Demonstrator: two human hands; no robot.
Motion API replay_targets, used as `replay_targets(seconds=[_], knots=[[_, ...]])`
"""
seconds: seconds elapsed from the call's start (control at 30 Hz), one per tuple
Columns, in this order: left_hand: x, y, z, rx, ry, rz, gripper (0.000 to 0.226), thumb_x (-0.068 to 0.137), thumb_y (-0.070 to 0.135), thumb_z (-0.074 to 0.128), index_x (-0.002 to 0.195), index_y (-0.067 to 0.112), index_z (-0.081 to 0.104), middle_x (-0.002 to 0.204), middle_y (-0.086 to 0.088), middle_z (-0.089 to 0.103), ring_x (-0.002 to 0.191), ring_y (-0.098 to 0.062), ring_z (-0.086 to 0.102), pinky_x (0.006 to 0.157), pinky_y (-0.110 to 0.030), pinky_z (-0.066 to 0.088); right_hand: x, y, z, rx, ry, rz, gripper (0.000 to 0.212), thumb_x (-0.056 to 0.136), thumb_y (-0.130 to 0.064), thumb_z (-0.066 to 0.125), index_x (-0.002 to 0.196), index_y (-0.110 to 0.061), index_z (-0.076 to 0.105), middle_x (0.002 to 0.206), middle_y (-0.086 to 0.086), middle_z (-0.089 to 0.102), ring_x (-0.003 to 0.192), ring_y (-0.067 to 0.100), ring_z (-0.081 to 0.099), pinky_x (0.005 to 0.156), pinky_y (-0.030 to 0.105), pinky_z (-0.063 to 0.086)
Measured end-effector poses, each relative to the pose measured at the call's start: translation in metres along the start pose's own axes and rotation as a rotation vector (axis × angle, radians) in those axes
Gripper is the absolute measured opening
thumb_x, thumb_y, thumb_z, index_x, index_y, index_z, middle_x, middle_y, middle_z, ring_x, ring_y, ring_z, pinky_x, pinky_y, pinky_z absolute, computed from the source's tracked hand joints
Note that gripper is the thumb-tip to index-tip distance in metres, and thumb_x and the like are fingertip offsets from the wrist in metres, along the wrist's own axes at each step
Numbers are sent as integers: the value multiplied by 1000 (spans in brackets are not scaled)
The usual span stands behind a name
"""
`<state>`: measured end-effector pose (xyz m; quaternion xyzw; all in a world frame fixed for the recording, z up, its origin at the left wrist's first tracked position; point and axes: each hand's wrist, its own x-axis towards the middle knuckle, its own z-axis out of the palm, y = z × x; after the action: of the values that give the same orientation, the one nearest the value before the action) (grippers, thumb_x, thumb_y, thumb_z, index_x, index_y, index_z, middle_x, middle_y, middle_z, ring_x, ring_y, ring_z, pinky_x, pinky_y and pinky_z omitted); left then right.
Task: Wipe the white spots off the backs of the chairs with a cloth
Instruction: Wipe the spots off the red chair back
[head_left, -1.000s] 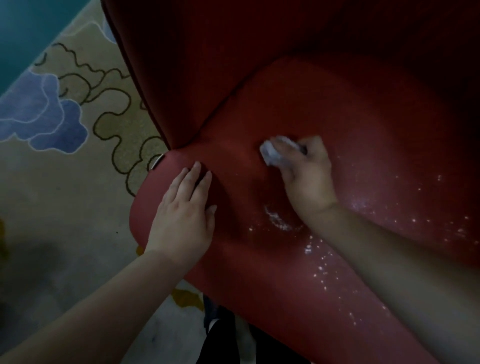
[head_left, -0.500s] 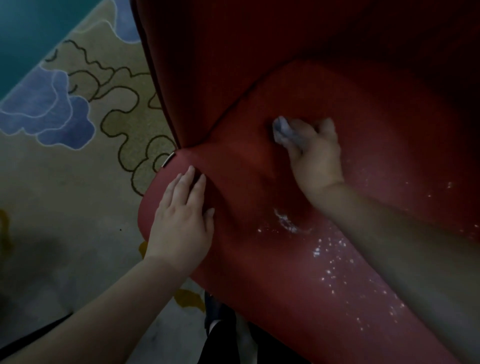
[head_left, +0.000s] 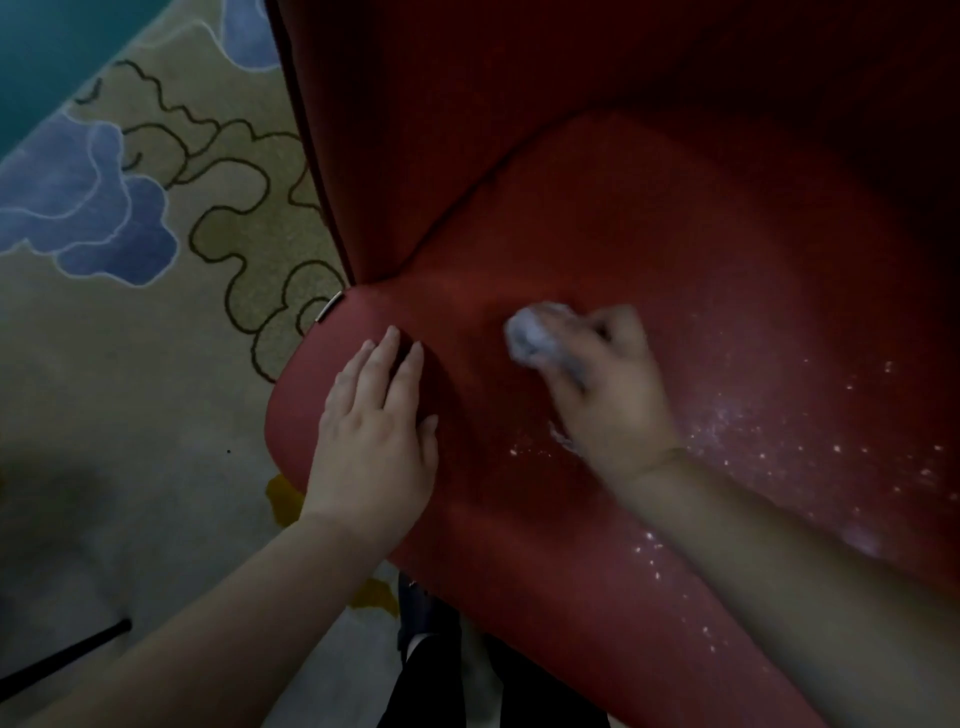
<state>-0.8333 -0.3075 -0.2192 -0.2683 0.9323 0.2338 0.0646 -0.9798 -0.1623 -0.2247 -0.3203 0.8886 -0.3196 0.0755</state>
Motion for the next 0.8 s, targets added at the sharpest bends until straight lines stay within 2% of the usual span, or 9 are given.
replay_targets(seconds=[0.13,0.2,0.27,0.37,0.47,0.5,0.57,0.7,0.8], knots=[[-1,7,4,-34,-11,3,56,94,26,47,147,12,33,156,-9,23,145,-28,17,116,-49,22,-36,-16,9,-198,-172,-192,44,83,-26,51,125,-30,63,97,11,57,82,32,57,65,46,49],[-3,6,4,-18,-19,32,56,95,30,46,147,14,32,157,-7,21,145,-26,16,117,-48,20,-37,2,-3,-250,-96,-144,42,81,-16,61,121,-26,67,93,15,58,78,36,57,63,48,49],[-5,2,3,32,-53,65,60,94,36,46,149,19,29,159,-4,16,146,-23,10,118,-45,16,-36,20,-16,-251,24,-20,43,79,-6,69,120,-20,68,93,18,56,78,36,55,65,51,50],[-5,-3,0,94,-97,89,67,92,46,44,151,24,20,161,1,5,147,-20,2,117,-42,8,-38,12,-14,-161,112,127,39,84,-17,69,122,-20,66,97,15,54,83,31,54,68,50,51],[-5,-2,1,117,-118,80,71,91,48,44,152,25,16,161,0,0,147,-20,-2,117,-42,7,-53,-26,11,-158,26,29,43,86,-46,56,123,-26,65,99,12,56,83,31,56,69,44,50],[-6,-1,2,115,-119,74,71,91,47,44,152,24,17,161,0,0,147,-21,-2,117,-42,8,-58,-32,16,-183,-21,-9,44,86,-50,51,123,-30,65,100,10,57,83,29,56,68,42,48],[-5,1,4,108,-109,66,69,92,46,44,152,22,18,161,-2,3,147,-22,0,118,-43,9,-60,-25,14,-204,-38,-19,41,87,-46,48,121,-32,66,97,9,58,80,30,56,66,42,47],[-6,1,6,101,-82,68,67,92,45,44,151,22,21,160,-3,7,147,-22,3,118,-45,12,-54,7,-6,-207,76,53,33,87,-31,59,118,-24,68,93,11,55,79,27,55,67,47,49],[-9,1,4,108,-79,72,66,92,42,46,151,21,23,160,-4,8,147,-23,4,117,-45,14,-50,-3,-2,-173,56,79,37,86,-42,59,118,-28,67,96,6,53,84,22,54,73,42,47]])
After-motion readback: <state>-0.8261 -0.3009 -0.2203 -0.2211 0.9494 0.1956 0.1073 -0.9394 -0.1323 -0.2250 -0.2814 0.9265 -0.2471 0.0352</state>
